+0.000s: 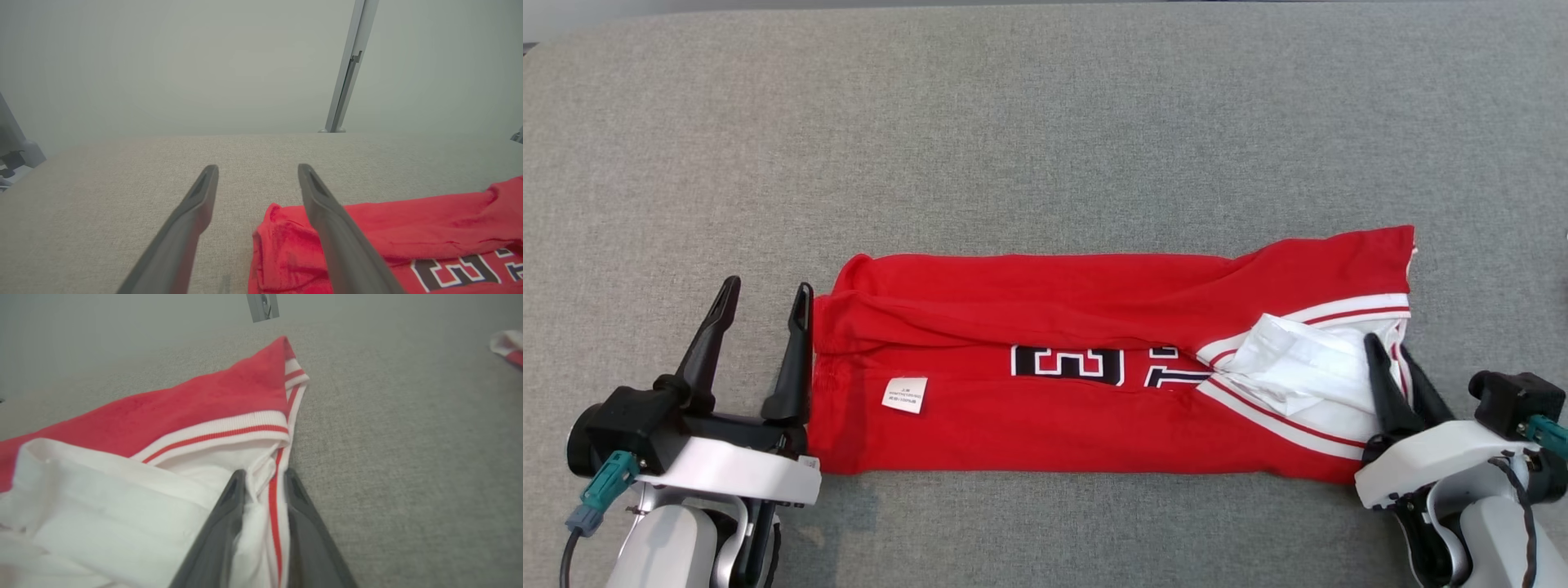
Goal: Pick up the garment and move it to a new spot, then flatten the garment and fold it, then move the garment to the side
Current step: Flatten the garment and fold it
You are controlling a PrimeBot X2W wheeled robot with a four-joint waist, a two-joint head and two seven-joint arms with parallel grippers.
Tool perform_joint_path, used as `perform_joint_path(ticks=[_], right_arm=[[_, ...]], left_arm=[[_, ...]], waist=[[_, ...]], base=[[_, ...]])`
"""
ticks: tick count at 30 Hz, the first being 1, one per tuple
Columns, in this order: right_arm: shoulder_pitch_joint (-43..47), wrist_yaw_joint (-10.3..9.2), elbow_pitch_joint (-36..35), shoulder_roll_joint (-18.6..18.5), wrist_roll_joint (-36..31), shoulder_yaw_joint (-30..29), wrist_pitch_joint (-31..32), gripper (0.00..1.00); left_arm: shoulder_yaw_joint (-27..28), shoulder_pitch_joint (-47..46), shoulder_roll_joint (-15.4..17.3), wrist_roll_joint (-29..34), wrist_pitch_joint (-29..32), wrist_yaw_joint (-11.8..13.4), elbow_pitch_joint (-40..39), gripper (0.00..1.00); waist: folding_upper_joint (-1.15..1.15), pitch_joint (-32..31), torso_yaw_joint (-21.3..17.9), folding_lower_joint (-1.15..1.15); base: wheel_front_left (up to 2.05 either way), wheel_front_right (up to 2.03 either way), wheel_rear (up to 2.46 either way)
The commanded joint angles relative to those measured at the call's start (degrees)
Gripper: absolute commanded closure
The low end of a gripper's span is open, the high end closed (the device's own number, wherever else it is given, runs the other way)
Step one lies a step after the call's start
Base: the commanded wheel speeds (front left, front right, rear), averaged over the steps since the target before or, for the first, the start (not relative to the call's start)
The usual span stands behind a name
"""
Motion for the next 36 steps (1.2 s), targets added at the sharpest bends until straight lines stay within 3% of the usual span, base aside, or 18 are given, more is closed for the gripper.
perform_joint_path(ticks=[1, 17, 22, 27, 32, 36], right_arm=[[0.2, -0.03, 1.5, 0.0, 0.4, 0.8, 0.2, 1.00], [2.8, -0.02, -2.7, -7.5, 1.8, -8.2, -2.9, 1.00], [1.9, 0.00, -7.5, -6.0, 0.8, -6.9, -0.9, 1.00], [1.4, 0.00, -19.0, -2.3, -0.6, -3.5, 3.5, 1.00], [0.5, 0.00, -30.4, 1.6, -2.5, 4.1, 9.5, 1.00], [-0.8, 0.00, -32.6, 3.1, -1.6, 10.3, 11.4, 1.00]], left_arm=[[0.5, -0.9, 0.0, 0.4, -0.3, -0.2, 0.1, 0.00], [2.9, -0.2, -0.9, 1.9, -0.3, -1.2, 0.0, 0.00], [3.3, -0.3, -1.1, 2.0, -0.3, -1.6, 0.2, 0.00], [3.4, -0.1, -1.3, 2.3, -0.3, -1.7, 0.5, 0.00], [3.1, -0.4, -1.7, 2.7, -0.3, -2.0, 0.8, 0.00], [2.5, -0.9, -2.1, 2.9, -0.3, -2.2, 1.1, 0.00]], waist=[[0.00, 0.0, 0.0, 0.00], [0.00, -0.7, -2.3, 0.00], [0.00, -1.0, -2.9, 0.00], [0.00, -1.8, -3.0, 0.00], [0.00, -2.1, -2.3, 0.00], [0.00, -2.1, -1.4, 0.00]], base=[[0.00, 0.00, 0.00], [0.00, 0.00, 0.00], [0.00, 0.00, 0.00], [0.00, 0.00, 0.00], [0.00, 0.00, 0.00], [0.00, 0.00, 0.00]])
